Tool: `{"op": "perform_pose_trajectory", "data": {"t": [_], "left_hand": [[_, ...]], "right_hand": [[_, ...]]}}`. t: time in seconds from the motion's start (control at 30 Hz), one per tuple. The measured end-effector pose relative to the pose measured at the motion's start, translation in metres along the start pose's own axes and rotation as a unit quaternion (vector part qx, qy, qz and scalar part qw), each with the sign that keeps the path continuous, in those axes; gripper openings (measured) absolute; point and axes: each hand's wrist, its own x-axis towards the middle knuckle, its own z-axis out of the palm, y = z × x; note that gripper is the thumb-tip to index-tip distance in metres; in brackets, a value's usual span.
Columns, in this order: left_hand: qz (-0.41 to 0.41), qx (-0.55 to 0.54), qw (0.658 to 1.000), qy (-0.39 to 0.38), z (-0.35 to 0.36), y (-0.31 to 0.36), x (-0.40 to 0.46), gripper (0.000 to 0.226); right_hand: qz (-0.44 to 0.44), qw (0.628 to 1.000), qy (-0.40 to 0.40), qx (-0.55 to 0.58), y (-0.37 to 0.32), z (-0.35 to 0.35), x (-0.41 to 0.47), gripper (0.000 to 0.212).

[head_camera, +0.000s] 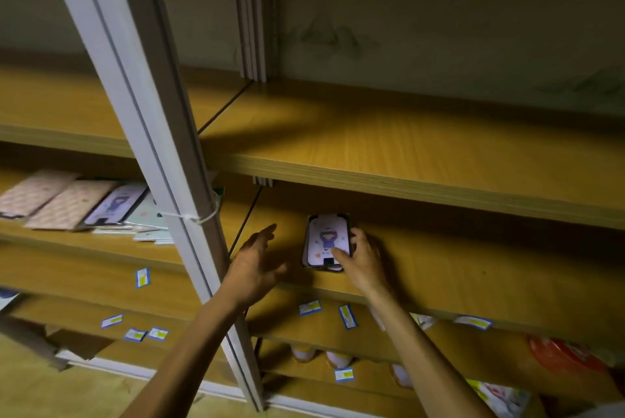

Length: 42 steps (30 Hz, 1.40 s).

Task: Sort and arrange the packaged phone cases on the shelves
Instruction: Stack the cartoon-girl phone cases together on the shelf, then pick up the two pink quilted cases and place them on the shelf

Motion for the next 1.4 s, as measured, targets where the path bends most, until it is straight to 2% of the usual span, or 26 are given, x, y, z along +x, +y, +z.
{"op": "perform_pose_trajectory", "data": {"t": [0.07, 0.33, 0.5, 0.67, 0.93, 1.1, 1.27, 1.4], "left_hand": [[0.005, -0.002, 1.0, -0.006, -0.001, -0.001, 0.0, 0.08], [0.024, -0.008, 1.0, -0.006, 0.002, 0.004, -0.019, 0.08], [0.02, -0.003, 0.999, 0.043, -0.005, 0.005, -0.064, 0.08], [-0.023, 0.0, 0.994, 0.111, -0.021, -0.002, -0.13, 0.076], [-0.131, 0.071, 0.968, 0.203, -0.078, -0.036, -0.237, 0.072], [-0.153, 0.08, 0.95, 0.259, -0.126, -0.071, -0.277, 0.065], [-0.17, 0.088, 0.946, 0.26, -0.182, -0.128, -0.287, 0.065], [-0.172, 0.08, 0.949, 0.252, -0.233, -0.177, -0.277, 0.069]], "right_hand": [[-0.018, 0.999, 0.011, -0.045, 0.0, -0.009, -0.007, 0.064], [-0.103, 0.99, -0.016, -0.094, 0.003, -0.04, -0.04, 0.067], [-0.162, 0.981, -0.061, -0.088, -0.003, -0.034, -0.064, 0.063], [-0.22, 0.964, -0.122, -0.085, -0.014, -0.014, -0.093, 0.062], [-0.31, 0.918, -0.228, -0.093, -0.064, 0.053, -0.147, 0.061], [-0.358, 0.886, -0.273, -0.107, -0.112, 0.118, -0.166, 0.058], [-0.371, 0.872, -0.296, -0.124, -0.158, 0.191, -0.165, 0.059], [-0.357, 0.879, -0.292, -0.119, -0.195, 0.242, -0.159, 0.059]]}}
